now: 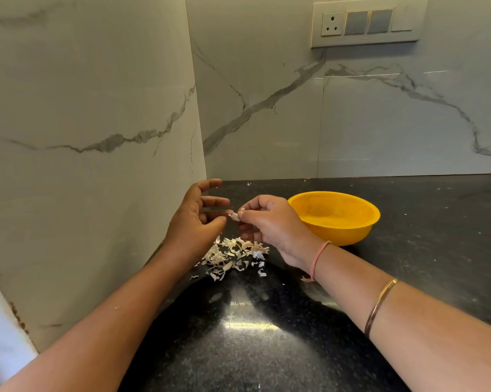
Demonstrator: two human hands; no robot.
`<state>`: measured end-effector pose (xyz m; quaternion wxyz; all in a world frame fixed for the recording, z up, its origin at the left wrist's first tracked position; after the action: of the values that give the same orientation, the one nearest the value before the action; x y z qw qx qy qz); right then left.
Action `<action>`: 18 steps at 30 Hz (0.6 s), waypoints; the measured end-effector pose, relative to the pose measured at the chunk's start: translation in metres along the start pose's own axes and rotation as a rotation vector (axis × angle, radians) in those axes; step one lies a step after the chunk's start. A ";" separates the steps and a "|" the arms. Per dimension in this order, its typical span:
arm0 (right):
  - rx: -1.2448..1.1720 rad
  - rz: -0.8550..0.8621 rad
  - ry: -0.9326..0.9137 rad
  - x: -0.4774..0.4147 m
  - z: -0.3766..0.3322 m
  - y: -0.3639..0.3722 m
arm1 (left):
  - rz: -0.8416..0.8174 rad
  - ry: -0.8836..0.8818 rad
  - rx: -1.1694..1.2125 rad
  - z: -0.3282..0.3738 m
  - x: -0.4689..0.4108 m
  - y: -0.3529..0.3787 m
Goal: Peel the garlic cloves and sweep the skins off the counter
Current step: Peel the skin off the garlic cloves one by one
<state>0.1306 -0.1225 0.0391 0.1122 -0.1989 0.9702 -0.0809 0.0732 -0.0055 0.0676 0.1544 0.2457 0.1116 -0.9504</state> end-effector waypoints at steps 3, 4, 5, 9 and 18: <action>-0.020 -0.001 -0.002 0.000 -0.001 0.000 | 0.106 -0.034 0.000 -0.004 -0.001 -0.014; -0.013 0.002 -0.007 0.001 -0.001 0.000 | 0.126 -0.051 0.009 -0.006 -0.001 -0.016; 0.002 0.008 -0.020 0.001 -0.002 -0.001 | 0.128 -0.070 0.022 -0.007 0.000 -0.016; 0.094 0.025 -0.090 0.002 -0.008 -0.002 | 0.019 -0.138 0.033 -0.014 0.002 -0.001; 0.088 -0.013 -0.028 0.001 -0.002 0.003 | 0.083 -0.275 0.347 -0.028 0.003 -0.004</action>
<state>0.1284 -0.1202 0.0407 0.1338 -0.2014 0.9627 -0.1213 0.0816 0.0056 0.0423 0.1625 0.1412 -0.0860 -0.9728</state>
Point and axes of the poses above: each hand's wrist, its own x-axis away from the middle knuckle, its own y-axis out of the palm, z = x × y, the point moved 10 cm from there along -x, towards the middle knuckle, and after that the axes turned 9 degrees about x, right-handed, at the moved point
